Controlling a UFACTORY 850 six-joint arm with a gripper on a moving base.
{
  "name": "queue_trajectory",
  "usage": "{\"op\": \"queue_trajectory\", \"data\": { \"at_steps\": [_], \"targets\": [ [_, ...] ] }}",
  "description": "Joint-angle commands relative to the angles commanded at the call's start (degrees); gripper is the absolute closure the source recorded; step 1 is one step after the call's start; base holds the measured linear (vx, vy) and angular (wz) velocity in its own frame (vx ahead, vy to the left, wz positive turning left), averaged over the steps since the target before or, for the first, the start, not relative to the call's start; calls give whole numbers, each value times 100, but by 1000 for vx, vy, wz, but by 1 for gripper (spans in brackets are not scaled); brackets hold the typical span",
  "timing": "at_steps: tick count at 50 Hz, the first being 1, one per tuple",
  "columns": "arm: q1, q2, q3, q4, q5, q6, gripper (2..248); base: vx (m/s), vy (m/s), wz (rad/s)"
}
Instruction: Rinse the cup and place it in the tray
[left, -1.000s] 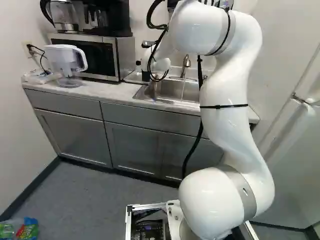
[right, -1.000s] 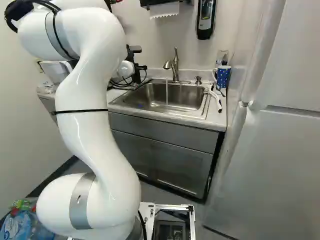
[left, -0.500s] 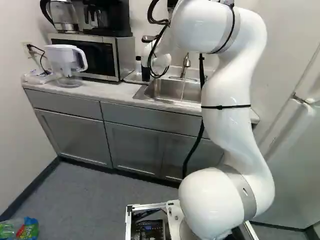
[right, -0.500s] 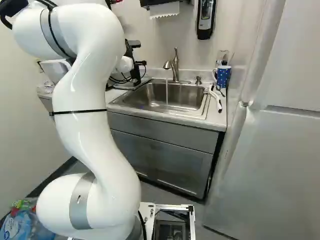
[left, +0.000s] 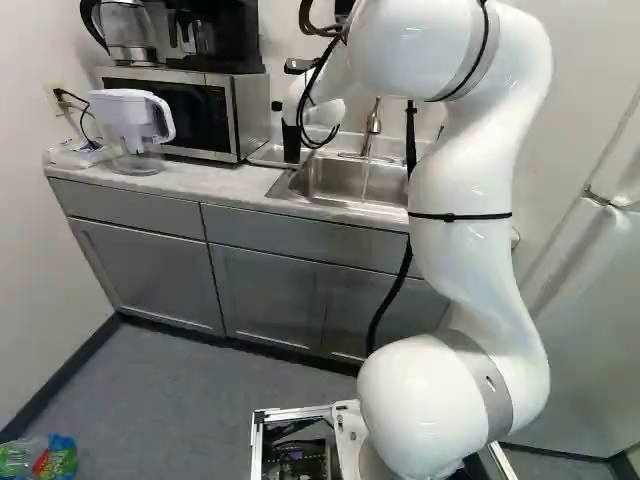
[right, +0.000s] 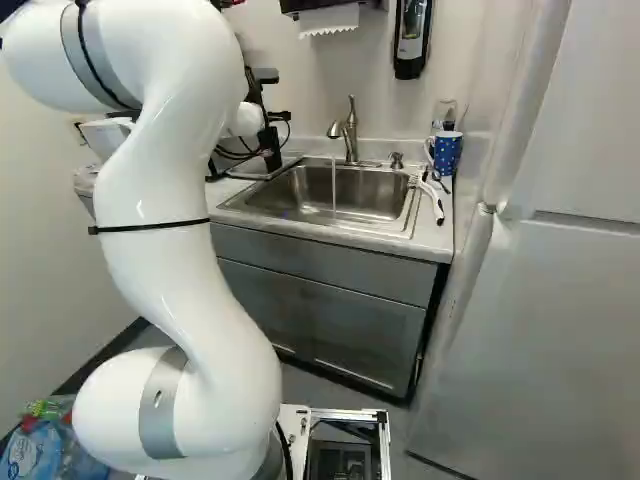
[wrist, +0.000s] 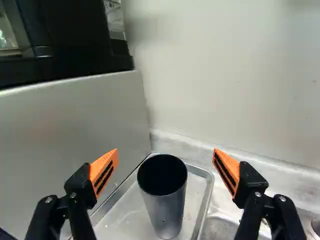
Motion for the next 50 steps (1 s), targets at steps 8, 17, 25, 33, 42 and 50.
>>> {"op": "queue_trajectory", "data": {
  "at_steps": [8,17,25,33,42,50],
  "targets": [
    [26,267,225,0,0,0,3,0,0,0],
    [48,574,479,0,0,0,3,0,0,0],
    [15,806,651,0,0,0,3,0,0,0],
    [-77,975,748,0,0,0,3,0,0,0],
    [-198,1162,849,0,0,0,3,0,0,0],
    [-307,1322,933,0,0,0,3,0,0,0]
  ]
}}
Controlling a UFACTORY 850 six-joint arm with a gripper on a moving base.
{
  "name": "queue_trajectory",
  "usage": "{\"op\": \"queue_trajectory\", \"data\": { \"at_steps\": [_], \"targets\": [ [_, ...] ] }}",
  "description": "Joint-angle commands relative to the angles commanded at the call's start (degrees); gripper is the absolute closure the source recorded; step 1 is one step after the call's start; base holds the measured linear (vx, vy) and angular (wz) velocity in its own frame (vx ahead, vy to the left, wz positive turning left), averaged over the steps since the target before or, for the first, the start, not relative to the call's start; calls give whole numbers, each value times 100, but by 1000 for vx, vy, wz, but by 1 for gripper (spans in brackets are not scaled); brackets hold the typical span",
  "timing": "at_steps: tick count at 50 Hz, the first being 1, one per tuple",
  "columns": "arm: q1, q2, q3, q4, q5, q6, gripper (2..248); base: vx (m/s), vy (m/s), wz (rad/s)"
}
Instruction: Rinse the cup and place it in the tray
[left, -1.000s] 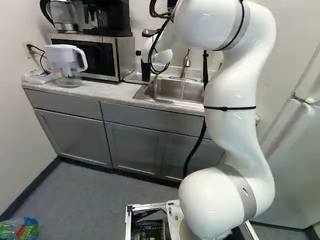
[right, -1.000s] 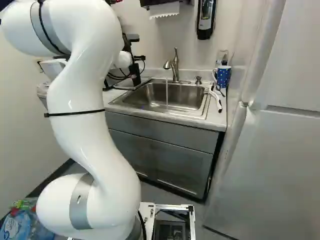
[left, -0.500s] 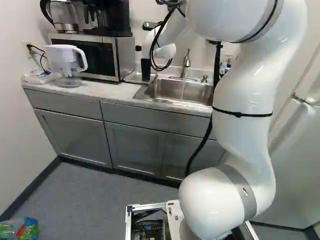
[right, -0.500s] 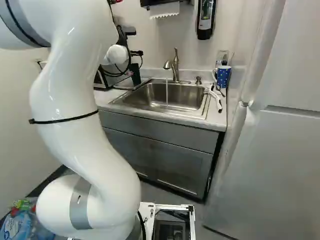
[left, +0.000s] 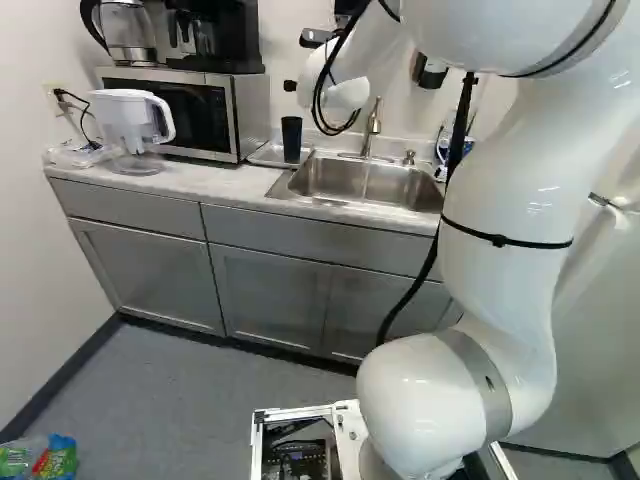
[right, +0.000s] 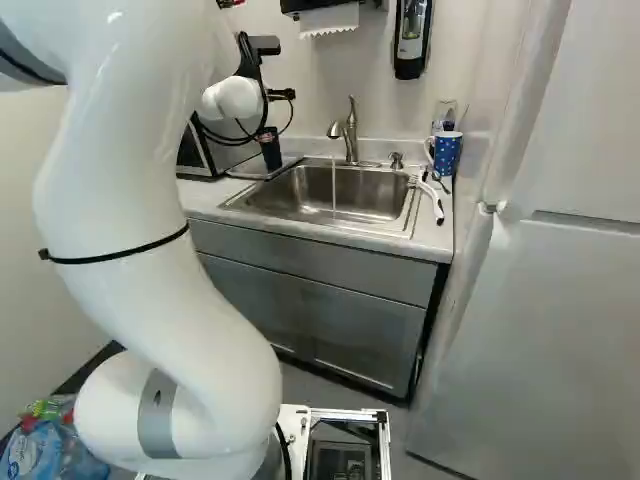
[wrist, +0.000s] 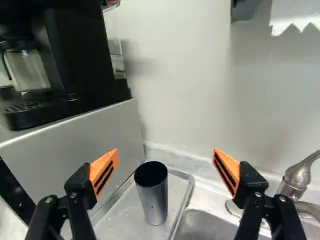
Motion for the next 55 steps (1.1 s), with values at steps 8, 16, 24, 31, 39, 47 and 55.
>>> {"op": "queue_trajectory", "data": {
  "at_steps": [8,16,24,31,39,47,55],
  "targets": [
    [-112,158,137,0,0,0,3,0,0,0],
    [-227,309,300,0,0,0,3,0,0,0],
    [-345,455,455,0,0,0,3,0,0,0],
    [-450,572,579,0,0,0,3,0,0,0],
    [-573,635,644,0,0,0,3,0,0,0],
    [-695,642,652,0,0,0,3,0,0,0],
    [-794,611,565,0,0,0,3,0,0,0]
  ]
}}
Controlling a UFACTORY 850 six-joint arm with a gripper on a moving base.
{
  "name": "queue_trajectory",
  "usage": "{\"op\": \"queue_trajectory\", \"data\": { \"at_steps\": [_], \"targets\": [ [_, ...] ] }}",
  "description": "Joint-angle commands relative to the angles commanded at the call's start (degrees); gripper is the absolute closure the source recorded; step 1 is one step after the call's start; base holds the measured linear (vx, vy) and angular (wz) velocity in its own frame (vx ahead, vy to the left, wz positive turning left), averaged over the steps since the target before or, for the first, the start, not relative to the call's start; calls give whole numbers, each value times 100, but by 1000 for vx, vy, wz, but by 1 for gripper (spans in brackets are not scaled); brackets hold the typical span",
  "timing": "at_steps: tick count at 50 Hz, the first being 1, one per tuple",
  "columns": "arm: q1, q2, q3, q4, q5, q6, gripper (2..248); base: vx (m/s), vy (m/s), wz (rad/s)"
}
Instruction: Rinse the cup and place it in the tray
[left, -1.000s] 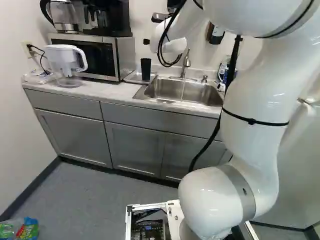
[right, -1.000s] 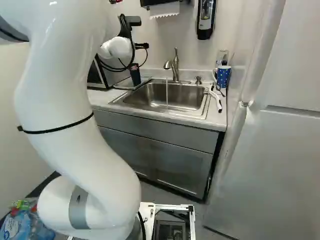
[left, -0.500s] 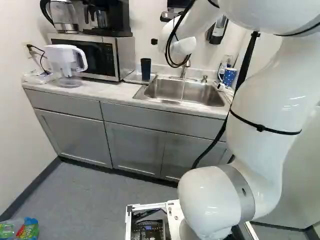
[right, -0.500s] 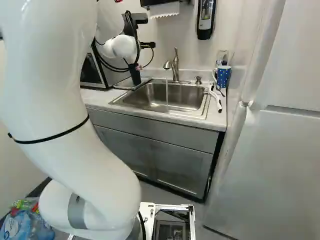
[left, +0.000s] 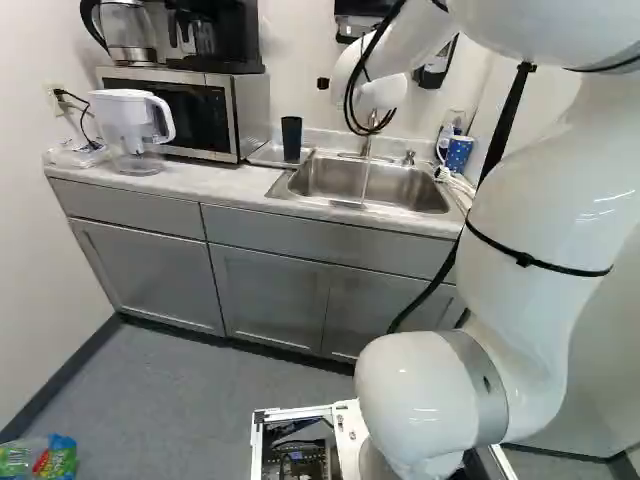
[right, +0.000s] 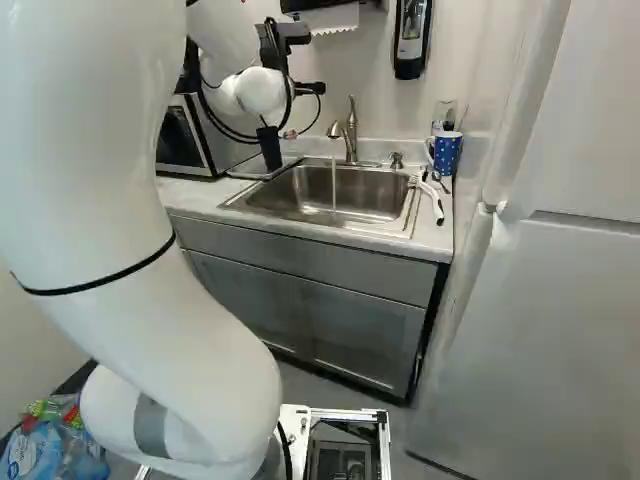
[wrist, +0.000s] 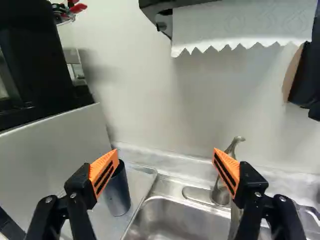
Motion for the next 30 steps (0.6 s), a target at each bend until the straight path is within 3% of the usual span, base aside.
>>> {"op": "queue_trajectory", "data": {
  "at_steps": [30],
  "targets": [
    [-295,-435,-806,0,-229,0,3,0,0,0]
  ]
}}
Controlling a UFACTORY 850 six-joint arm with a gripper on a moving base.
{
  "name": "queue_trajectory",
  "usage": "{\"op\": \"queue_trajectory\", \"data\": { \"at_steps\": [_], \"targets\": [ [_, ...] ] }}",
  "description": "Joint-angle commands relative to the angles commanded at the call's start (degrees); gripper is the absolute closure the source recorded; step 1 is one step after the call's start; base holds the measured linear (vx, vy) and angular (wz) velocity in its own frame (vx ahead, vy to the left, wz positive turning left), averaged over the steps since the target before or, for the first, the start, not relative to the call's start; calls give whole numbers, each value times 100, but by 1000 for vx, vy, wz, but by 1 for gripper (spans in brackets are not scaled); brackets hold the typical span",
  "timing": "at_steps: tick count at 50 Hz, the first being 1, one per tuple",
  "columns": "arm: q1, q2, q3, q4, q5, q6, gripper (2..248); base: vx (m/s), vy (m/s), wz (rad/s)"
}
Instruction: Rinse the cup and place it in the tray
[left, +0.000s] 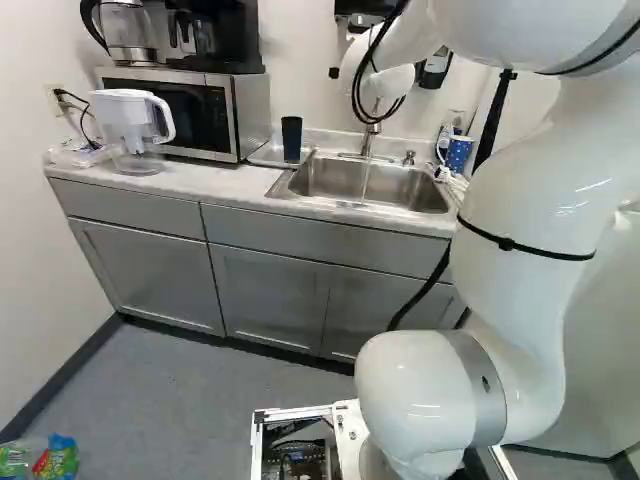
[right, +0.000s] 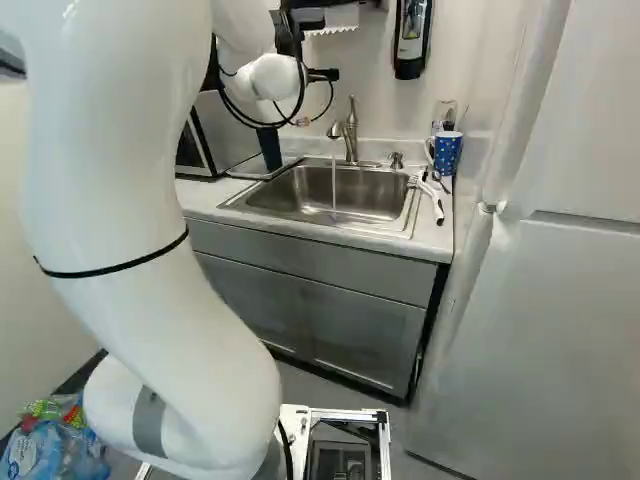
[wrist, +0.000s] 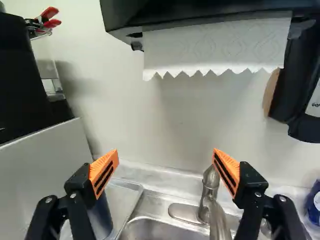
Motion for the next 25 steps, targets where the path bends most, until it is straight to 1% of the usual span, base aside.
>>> {"op": "queue_trajectory", "data": {
  "at_steps": [25],
  "targets": [
    [-191,-396,-726,0,-526,0,3,0,0,0]
  ]
}}
